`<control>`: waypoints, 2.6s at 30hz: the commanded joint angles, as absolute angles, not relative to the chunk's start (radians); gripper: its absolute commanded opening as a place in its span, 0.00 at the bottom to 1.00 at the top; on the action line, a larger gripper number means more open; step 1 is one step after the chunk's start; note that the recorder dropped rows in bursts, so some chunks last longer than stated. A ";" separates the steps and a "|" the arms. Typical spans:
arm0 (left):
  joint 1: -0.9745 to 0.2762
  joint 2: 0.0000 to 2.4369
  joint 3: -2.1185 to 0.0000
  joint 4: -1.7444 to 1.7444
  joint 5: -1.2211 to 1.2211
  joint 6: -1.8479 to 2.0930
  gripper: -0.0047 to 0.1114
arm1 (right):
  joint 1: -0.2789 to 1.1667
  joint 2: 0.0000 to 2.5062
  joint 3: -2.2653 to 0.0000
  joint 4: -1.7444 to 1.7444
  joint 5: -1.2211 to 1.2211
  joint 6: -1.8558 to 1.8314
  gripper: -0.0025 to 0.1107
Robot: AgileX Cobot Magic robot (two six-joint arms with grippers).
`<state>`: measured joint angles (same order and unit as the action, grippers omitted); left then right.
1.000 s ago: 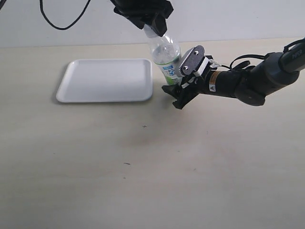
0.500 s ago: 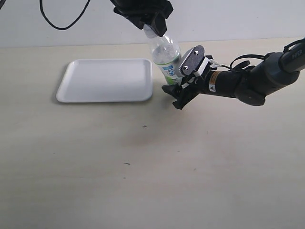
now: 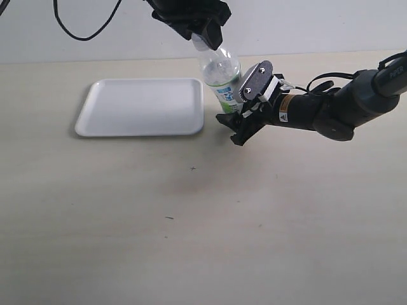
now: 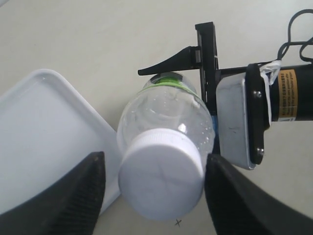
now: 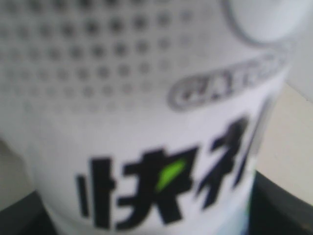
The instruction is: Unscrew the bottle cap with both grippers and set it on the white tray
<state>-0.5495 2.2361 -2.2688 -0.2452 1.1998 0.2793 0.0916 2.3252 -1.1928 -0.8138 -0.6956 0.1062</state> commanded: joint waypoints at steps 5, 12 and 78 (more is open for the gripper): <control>-0.548 2.227 -2.271 -0.246 1.214 0.277 0.54 | 0.094 2.317 -1.193 -0.824 -0.697 0.106 0.02; -0.548 2.212 -2.271 -0.246 1.215 0.277 0.54 | 0.094 2.317 -1.193 -0.824 -0.697 0.106 0.02; -0.548 2.236 -2.271 -0.245 1.175 0.277 0.49 | 0.094 2.317 -1.193 -0.826 -0.697 0.106 0.02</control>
<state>-0.5495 2.2239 -2.2688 -0.2452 1.1807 0.2793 0.0916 2.3252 -1.1928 -0.8182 -0.6956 0.1062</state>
